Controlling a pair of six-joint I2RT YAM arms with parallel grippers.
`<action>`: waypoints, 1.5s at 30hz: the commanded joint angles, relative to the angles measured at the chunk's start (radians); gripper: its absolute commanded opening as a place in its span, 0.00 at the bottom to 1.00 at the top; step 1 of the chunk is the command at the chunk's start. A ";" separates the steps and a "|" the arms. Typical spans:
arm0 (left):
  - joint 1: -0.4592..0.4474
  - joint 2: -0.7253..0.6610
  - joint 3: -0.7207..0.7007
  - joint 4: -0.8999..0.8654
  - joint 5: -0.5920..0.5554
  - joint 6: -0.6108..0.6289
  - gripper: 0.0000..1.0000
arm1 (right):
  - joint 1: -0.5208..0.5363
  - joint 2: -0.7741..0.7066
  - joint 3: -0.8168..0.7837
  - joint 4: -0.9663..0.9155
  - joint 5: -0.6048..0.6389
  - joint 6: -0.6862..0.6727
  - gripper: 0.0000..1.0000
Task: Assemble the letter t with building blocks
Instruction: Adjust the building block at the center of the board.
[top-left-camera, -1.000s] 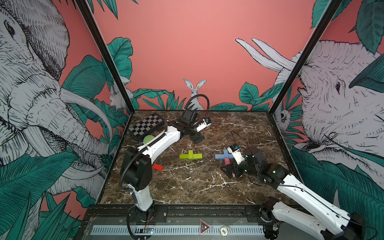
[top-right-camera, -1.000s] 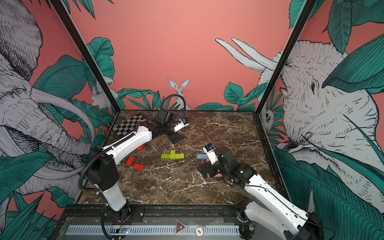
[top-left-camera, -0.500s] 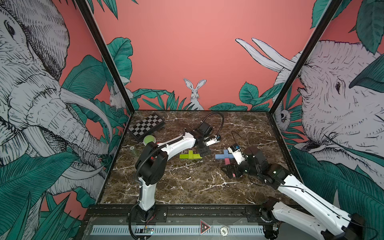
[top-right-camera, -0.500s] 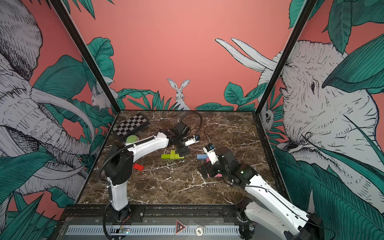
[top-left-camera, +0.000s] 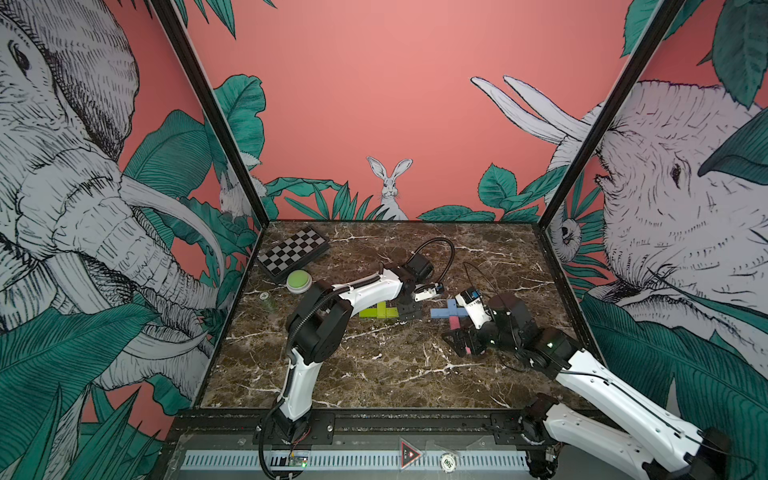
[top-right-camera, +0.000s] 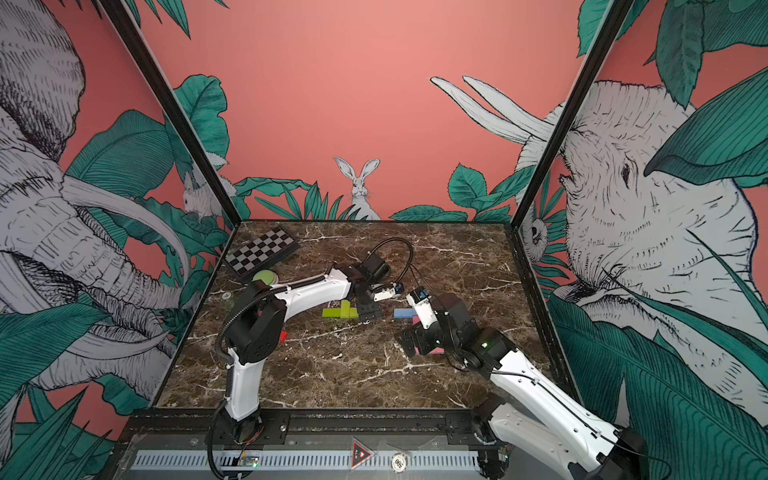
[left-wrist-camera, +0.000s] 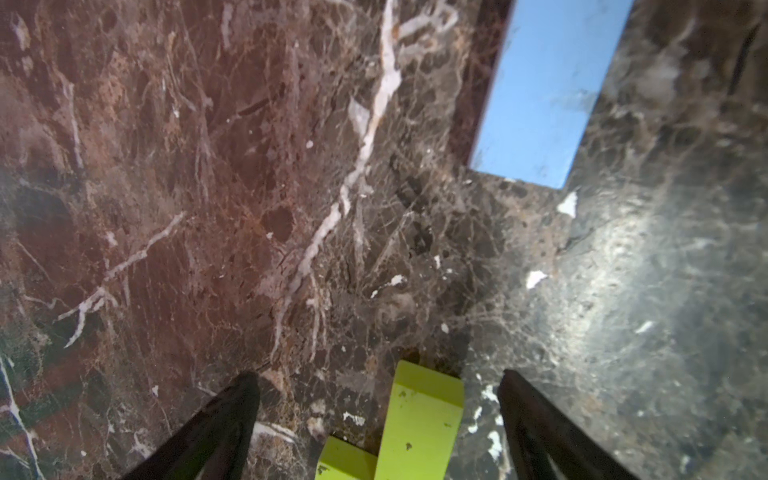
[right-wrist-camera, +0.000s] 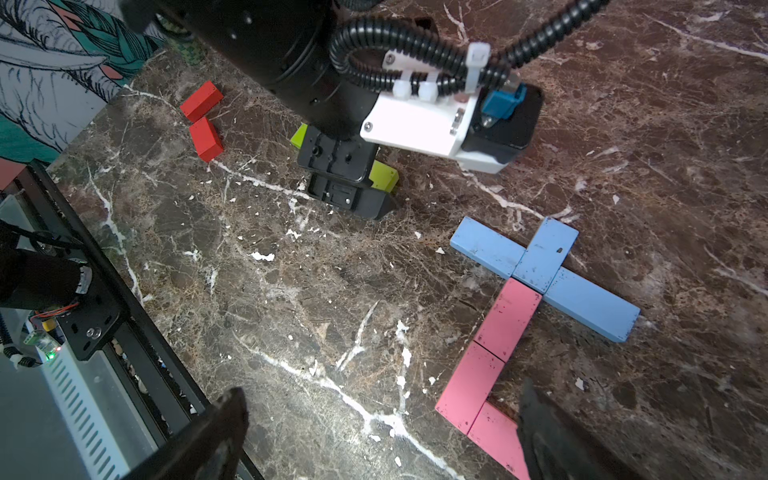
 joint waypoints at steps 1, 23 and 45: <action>-0.004 0.012 0.026 -0.009 -0.024 0.017 0.92 | -0.001 0.000 -0.011 0.016 -0.009 0.004 0.99; -0.006 0.062 0.057 -0.016 -0.087 0.039 0.92 | -0.001 -0.002 -0.024 0.022 -0.014 0.003 0.98; -0.005 0.011 0.076 0.001 -0.056 0.004 0.92 | -0.001 -0.003 -0.027 0.018 -0.003 0.001 0.99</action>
